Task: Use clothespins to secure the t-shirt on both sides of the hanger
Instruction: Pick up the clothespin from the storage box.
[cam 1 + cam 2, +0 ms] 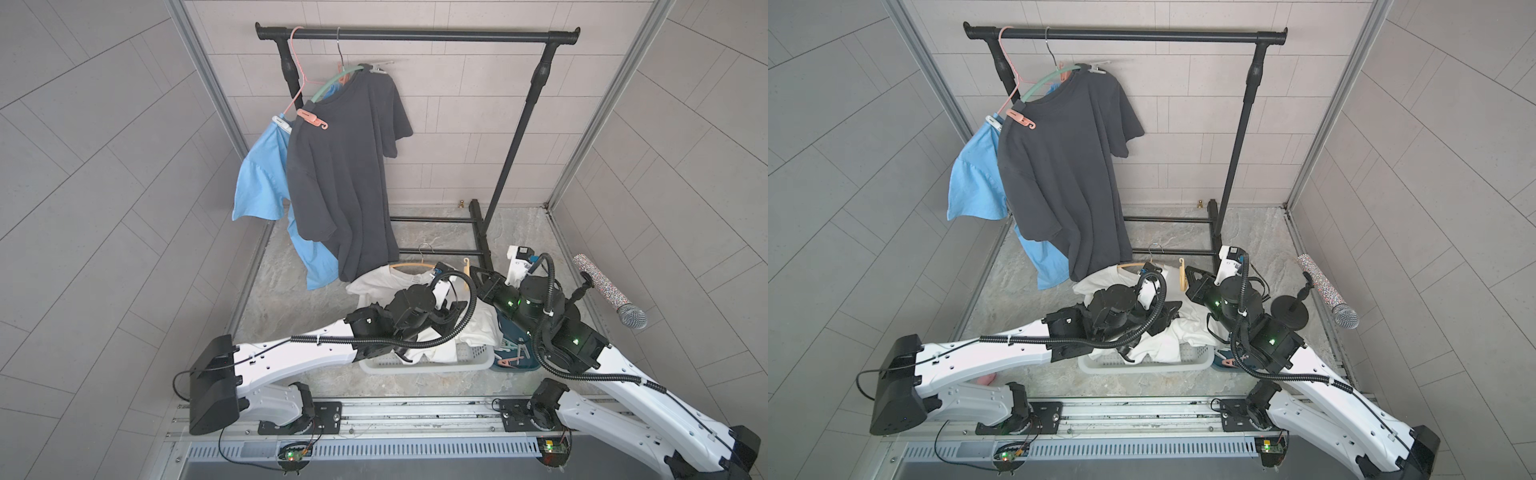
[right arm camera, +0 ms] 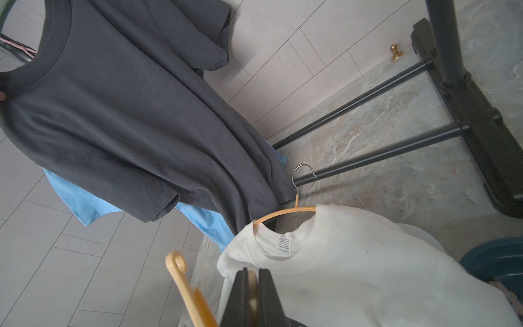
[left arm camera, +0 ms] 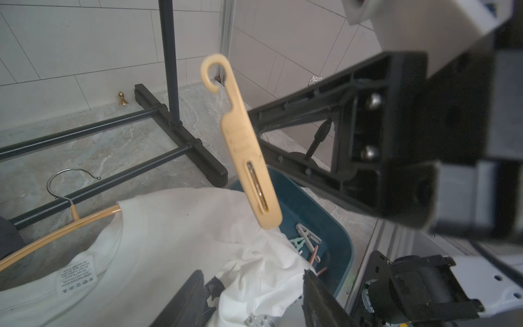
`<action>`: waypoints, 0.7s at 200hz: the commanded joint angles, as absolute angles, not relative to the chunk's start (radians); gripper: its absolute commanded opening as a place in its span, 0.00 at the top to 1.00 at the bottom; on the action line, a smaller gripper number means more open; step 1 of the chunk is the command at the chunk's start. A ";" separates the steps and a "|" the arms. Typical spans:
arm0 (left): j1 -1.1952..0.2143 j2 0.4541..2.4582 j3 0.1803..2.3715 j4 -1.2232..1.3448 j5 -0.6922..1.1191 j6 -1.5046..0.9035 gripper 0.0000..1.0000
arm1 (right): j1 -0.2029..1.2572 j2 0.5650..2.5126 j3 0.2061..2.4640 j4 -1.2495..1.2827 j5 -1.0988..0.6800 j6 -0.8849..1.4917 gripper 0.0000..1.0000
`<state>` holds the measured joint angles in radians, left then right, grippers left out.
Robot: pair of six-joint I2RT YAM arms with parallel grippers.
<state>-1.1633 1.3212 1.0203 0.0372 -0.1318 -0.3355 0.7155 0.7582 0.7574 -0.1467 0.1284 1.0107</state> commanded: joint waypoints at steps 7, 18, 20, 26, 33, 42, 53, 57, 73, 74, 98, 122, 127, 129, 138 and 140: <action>-1.169 1.351 1.072 0.080 -0.150 -0.345 0.47 | 0.760 0.755 0.758 -0.112 0.190 1.019 1.00; -1.169 1.357 1.079 0.083 -0.155 -0.344 0.48 | 0.774 0.755 0.758 -0.113 0.198 1.018 1.00; -1.169 1.359 1.081 0.083 -0.157 -0.344 0.49 | 0.776 0.755 0.757 -0.113 0.198 1.017 1.00; -1.169 1.361 1.085 0.082 -0.161 -0.343 0.50 | 0.781 0.756 0.755 -0.115 0.198 1.017 1.00; -1.169 1.364 1.087 0.083 -0.165 -0.342 0.51 | 0.787 0.758 0.754 -0.117 0.198 1.017 1.00; -1.168 1.367 1.089 0.090 -0.166 -0.339 0.52 | 0.795 0.759 0.751 -0.117 0.199 1.017 1.00; -1.170 1.371 1.087 0.102 -0.163 -0.332 0.56 | 0.804 0.759 0.749 -0.115 0.202 1.019 1.00; -1.169 1.372 1.086 0.105 -0.164 -0.331 0.59 | 0.808 0.759 0.748 -0.115 0.201 1.019 1.00; -1.169 1.374 1.079 0.120 -0.169 -0.320 0.66 | 0.817 0.758 0.746 -0.108 0.198 1.022 1.00; -1.169 1.374 1.079 0.121 -0.171 -0.319 0.67 | 0.817 0.758 0.746 -0.108 0.197 1.022 1.00; -1.168 1.366 1.077 0.128 -0.185 -0.303 0.76 | 0.828 0.752 0.751 -0.121 0.197 1.014 1.00; -1.169 1.349 1.067 0.134 -0.198 -0.298 0.89 | 0.830 0.736 0.746 -0.134 0.202 1.001 1.00; -1.169 1.346 1.061 0.139 -0.198 -0.296 0.91 | 0.831 0.730 0.742 -0.130 0.198 0.995 1.00; -1.170 1.344 1.059 0.141 -0.199 -0.293 0.91 | 0.830 0.729 0.740 -0.128 0.196 0.990 1.00; -1.169 1.335 1.049 0.152 -0.194 -0.286 0.95 | 0.830 0.719 0.736 -0.116 0.189 0.968 1.00; -1.169 1.334 1.048 0.154 -0.192 -0.283 0.96 | 0.830 0.717 0.736 -0.114 0.189 0.964 1.00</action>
<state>-1.1633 1.3724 1.0580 0.1013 -0.1841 -0.3237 0.8242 0.7448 0.7525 -0.1181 0.1917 1.0023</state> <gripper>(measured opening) 0.167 0.060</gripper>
